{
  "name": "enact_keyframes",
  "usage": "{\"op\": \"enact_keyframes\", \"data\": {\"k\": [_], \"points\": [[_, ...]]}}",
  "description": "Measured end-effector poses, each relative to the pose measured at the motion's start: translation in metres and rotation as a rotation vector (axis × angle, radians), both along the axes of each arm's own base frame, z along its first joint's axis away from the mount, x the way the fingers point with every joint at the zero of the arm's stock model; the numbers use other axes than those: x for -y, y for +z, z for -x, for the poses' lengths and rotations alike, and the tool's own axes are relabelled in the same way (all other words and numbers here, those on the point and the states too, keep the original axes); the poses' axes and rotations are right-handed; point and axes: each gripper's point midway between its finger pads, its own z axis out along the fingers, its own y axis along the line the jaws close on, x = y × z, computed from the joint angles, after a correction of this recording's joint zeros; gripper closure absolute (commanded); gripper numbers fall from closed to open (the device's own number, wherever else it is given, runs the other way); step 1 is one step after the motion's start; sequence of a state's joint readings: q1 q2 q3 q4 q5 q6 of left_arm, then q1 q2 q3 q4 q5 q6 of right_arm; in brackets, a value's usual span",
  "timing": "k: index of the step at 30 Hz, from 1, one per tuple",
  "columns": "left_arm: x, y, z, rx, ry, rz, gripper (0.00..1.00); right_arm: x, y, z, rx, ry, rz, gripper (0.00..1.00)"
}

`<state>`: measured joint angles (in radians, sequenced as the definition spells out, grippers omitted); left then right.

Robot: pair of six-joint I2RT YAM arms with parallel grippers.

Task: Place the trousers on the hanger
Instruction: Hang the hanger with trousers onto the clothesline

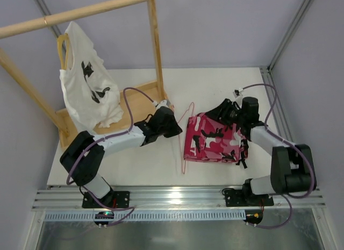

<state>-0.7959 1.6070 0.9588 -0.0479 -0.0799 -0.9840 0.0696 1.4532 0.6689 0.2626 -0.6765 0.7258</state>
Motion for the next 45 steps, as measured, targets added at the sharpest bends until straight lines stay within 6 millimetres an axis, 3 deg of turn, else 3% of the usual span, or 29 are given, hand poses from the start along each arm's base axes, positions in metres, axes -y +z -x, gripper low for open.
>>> {"op": "enact_keyframes", "data": {"k": [2,3,5,9,10,15,21,24,28,32,36,40,45], "points": [[-0.001,0.0,0.001,-0.001,-0.004,-0.003,1.0,0.003,0.022,0.011,0.066,-0.018,0.003,0.56],[-0.001,-0.001,0.001,0.002,-0.005,-0.002,1.0,0.004,0.024,0.019,0.076,-0.023,-0.003,0.57],[-0.002,-0.004,0.002,0.005,-0.008,0.008,1.0,0.006,0.005,0.04,0.035,-0.033,-0.005,0.57],[-0.008,-0.008,0.007,0.014,-0.009,0.035,1.0,0.019,-0.08,0.089,-0.244,-0.091,0.055,0.58],[-0.009,-0.007,0.008,0.016,-0.013,0.043,1.0,0.019,-0.087,0.095,-0.275,-0.098,0.05,0.58],[-0.012,0.016,0.017,0.043,-0.038,0.066,1.0,0.021,-0.076,0.097,-0.23,-0.123,0.107,0.58],[-0.025,0.056,0.02,0.081,-0.053,0.016,1.0,0.021,-0.026,0.099,-0.094,-0.135,0.192,0.57],[-0.03,0.084,0.023,0.121,-0.06,0.028,1.0,0.016,-0.017,0.101,-0.062,-0.121,0.198,0.57],[-0.037,0.122,0.027,0.17,-0.057,0.049,1.0,-0.015,-0.022,0.119,-0.084,-0.002,0.229,0.57],[-0.041,0.152,0.026,0.22,-0.05,0.059,1.0,-0.061,-0.004,0.131,-0.038,0.143,0.248,0.57],[-0.049,0.164,0.028,0.238,-0.041,0.045,1.0,-0.107,0.048,0.139,0.093,0.241,0.202,0.54],[-0.061,0.177,0.029,0.249,-0.018,0.006,1.0,-0.14,0.106,0.142,0.214,0.287,0.115,0.53],[-0.073,0.221,0.027,0.314,0.014,-0.002,1.0,-0.166,0.15,0.137,0.288,0.297,0.069,0.53]]}}
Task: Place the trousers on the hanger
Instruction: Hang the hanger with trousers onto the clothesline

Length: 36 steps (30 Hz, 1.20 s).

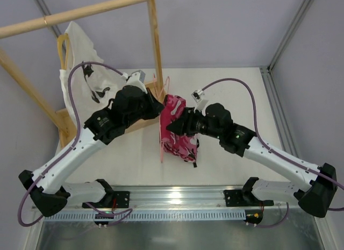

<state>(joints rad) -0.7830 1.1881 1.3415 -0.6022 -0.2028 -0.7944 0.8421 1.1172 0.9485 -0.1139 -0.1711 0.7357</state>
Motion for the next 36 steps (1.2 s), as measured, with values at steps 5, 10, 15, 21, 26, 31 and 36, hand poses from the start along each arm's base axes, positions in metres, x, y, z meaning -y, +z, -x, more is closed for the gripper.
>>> {"op": "enact_keyframes", "data": {"k": [5,10,15,21,26,31,36], "points": [[-0.009,0.036,0.002,0.06,0.016,0.023,1.0,0.009,-0.004,-0.008,0.005,-0.075,0.031,0.54],[-0.017,0.044,0.004,0.065,0.034,0.012,1.0,0.023,-0.023,-0.012,-0.009,-0.148,0.074,0.53],[-0.025,0.051,0.005,0.066,0.055,-0.009,1.0,0.011,-0.045,-0.02,-0.052,-0.139,0.106,0.54],[-0.031,0.061,0.002,0.098,0.073,-0.031,1.0,-0.005,-0.052,-0.026,-0.083,-0.109,0.12,0.54],[-0.034,0.065,-0.003,0.112,0.086,-0.044,1.0,-0.019,-0.009,-0.03,-0.033,-0.077,0.035,0.53],[-0.042,0.086,-0.019,0.131,0.129,-0.049,1.0,-0.03,0.024,-0.035,0.009,-0.058,-0.023,0.53],[-0.059,0.113,-0.037,0.166,0.198,-0.045,1.0,-0.036,0.027,-0.041,0.012,-0.058,-0.02,0.53]]}}
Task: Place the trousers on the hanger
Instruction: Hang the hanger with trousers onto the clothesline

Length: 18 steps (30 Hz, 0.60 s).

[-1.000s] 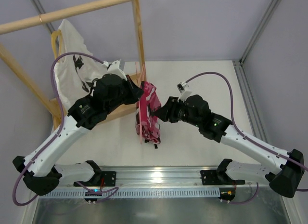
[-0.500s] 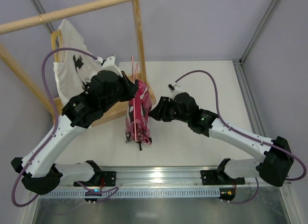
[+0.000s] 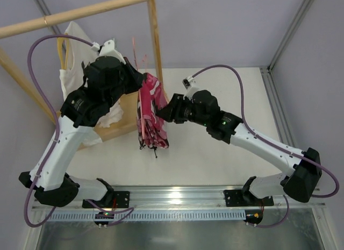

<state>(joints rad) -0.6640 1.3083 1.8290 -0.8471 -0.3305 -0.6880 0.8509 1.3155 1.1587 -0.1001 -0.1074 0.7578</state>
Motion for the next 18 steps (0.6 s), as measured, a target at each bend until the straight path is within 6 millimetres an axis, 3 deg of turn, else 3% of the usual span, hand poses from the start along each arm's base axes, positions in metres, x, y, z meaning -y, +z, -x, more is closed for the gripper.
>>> {"op": "enact_keyframes", "data": {"k": [10,18], "points": [[-0.02,0.032,-0.013,0.063,0.061,-0.022,1.0,-0.022,-0.009,-0.02,-0.024,0.004,0.047,0.53],[-0.043,0.043,-0.03,0.09,0.138,-0.037,1.0,-0.036,0.014,-0.032,0.006,0.007,0.021,0.53]]}}
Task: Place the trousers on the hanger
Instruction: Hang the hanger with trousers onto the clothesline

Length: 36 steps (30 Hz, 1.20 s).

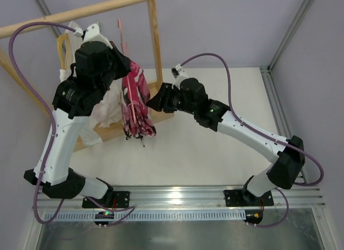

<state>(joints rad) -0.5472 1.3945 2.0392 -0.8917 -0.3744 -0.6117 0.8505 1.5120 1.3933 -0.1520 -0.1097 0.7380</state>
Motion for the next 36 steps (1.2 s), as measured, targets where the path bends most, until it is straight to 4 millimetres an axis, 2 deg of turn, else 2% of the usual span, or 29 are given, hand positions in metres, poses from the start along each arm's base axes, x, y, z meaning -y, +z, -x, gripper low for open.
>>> {"op": "enact_keyframes", "data": {"k": [6,12,17,25,31,36], "points": [[-0.01,0.016,-0.025,0.037,0.038,0.008,1.0,-0.01,0.007,-0.006,0.008,0.016,-0.012,0.53],[-0.019,0.024,-0.045,0.054,0.054,0.027,1.0,-0.009,-0.004,-0.014,-0.011,0.018,0.007,0.53],[-0.022,0.03,-0.054,0.078,0.052,0.042,0.99,-0.009,-0.006,-0.021,-0.017,0.019,0.008,0.53],[-0.039,0.054,-0.078,0.155,0.08,0.077,1.0,-0.009,-0.019,-0.029,-0.043,0.033,0.02,0.53],[-0.05,0.051,-0.099,0.167,0.082,0.087,1.0,-0.004,-0.018,-0.032,-0.041,0.047,0.017,0.53],[-0.058,0.035,-0.121,0.144,0.078,0.097,1.0,0.001,-0.022,-0.039,-0.038,0.047,0.012,0.53]]}}
